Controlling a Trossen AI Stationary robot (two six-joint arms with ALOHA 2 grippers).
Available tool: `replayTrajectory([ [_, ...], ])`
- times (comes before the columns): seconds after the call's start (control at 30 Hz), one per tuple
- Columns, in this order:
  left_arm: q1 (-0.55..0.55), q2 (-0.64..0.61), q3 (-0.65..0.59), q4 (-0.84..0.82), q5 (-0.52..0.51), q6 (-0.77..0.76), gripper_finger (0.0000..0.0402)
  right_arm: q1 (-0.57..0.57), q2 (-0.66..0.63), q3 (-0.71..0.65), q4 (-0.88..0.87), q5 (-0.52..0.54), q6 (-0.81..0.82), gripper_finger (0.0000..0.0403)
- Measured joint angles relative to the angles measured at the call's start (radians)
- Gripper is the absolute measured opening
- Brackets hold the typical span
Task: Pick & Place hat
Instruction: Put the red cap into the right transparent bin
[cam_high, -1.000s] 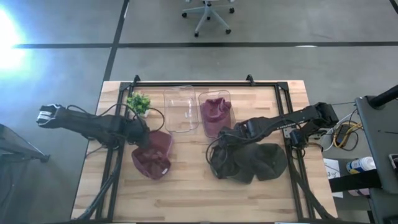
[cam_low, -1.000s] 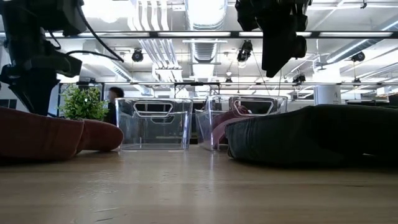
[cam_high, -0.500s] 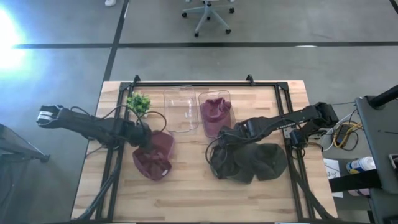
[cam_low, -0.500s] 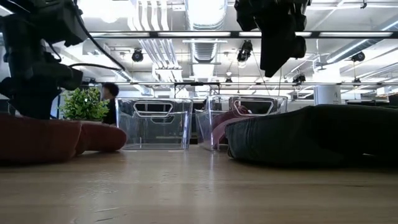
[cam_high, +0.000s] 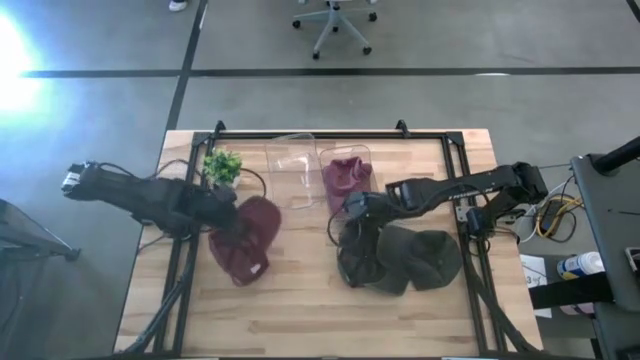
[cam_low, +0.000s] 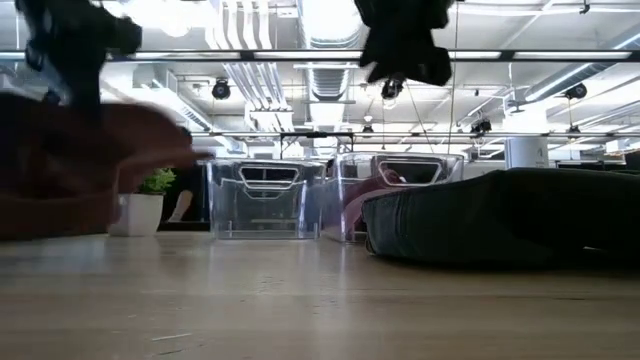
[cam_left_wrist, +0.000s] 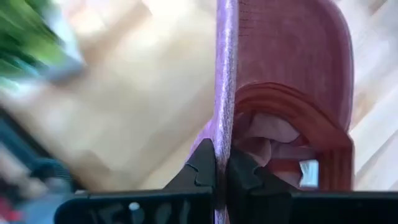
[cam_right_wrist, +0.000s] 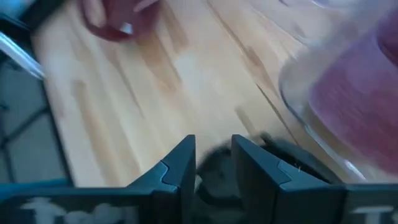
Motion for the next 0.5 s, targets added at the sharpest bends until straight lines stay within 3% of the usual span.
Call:
replayTrajectory([
  [0.2, -0.193, 0.051, 0.270, -0.180, -0.351, 0.050, 0.0006, -0.084, -0.025, 0.000, 0.216, -0.115, 0.050, 0.0087],
  [0.3, -0.262, 0.110, 0.362, -0.233, -0.514, 0.175, 0.0006, -0.133, -0.045, 0.000, 0.343, -0.195, 0.107, 0.0087],
  [0.4, -0.361, 0.181, 0.433, -0.226, -0.784, 0.372, 0.0006, -0.181, -0.062, 0.000, 0.451, -0.264, 0.187, 0.0093],
  [0.5, -0.392, 0.276, 0.463, -0.224, -1.156, 0.713, 0.0006, -0.231, -0.077, -0.001, 0.538, -0.344, 0.290, 0.0104],
])
